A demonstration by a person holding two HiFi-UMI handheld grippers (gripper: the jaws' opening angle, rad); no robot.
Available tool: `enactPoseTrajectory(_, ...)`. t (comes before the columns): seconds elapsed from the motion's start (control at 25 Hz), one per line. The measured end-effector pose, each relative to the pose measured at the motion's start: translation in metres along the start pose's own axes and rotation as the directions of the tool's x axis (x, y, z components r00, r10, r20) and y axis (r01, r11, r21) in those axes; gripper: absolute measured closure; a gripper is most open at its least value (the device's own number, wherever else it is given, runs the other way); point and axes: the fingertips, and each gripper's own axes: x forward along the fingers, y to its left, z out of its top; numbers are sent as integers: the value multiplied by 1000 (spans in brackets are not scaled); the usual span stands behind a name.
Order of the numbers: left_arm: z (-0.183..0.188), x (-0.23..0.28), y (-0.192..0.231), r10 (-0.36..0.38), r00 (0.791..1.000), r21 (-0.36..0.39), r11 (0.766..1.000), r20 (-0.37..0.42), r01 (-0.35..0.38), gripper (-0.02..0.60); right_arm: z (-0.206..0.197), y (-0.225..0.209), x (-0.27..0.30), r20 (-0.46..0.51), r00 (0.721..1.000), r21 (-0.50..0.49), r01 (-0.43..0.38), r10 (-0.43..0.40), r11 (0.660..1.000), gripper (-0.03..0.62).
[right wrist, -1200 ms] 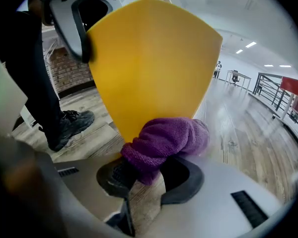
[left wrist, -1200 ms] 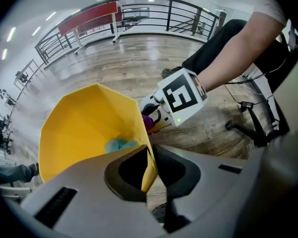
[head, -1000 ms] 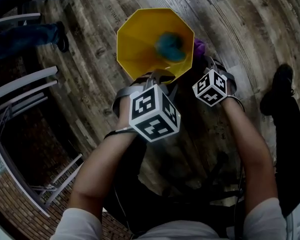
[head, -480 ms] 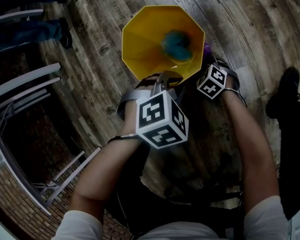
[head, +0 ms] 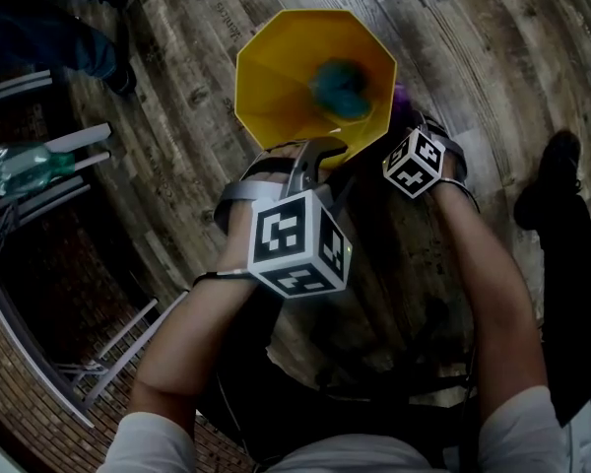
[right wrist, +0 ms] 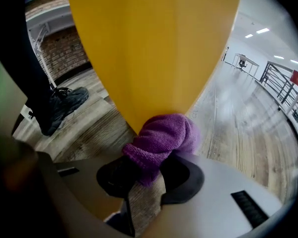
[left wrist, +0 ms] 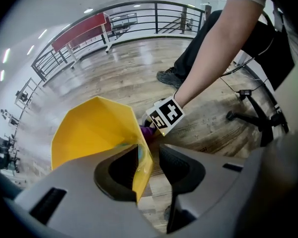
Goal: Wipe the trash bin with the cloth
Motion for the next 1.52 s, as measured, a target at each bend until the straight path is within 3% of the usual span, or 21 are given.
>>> enactPoseTrajectory(0.2,-28,-10,-6,-6,999,29,1000,-46,7,451,14,5,-39,77,997,47,20,-23,999,487)
enactPoseTrajectory(0.52,-68,-18,14,76,986,128,990,-148,-57,448,28,7,-118,143,986,96,75,-89,993,487)
enactPoseTrajectory(0.76,-86,3,16,83,976,153,987,-200,-52,448,41,16,-158,190,974,148,99,-126,984,487)
enactPoseTrajectory(1.0,-76,4,14,65,983,106,993,-174,-47,543,48,30,-168,211,971,151,85,-116,985,487)
enactPoseTrajectory(1.52,-57,8,-8,-51,990,-18,999,-135,49,571,76,34,-189,288,948,123,102,-134,987,487)
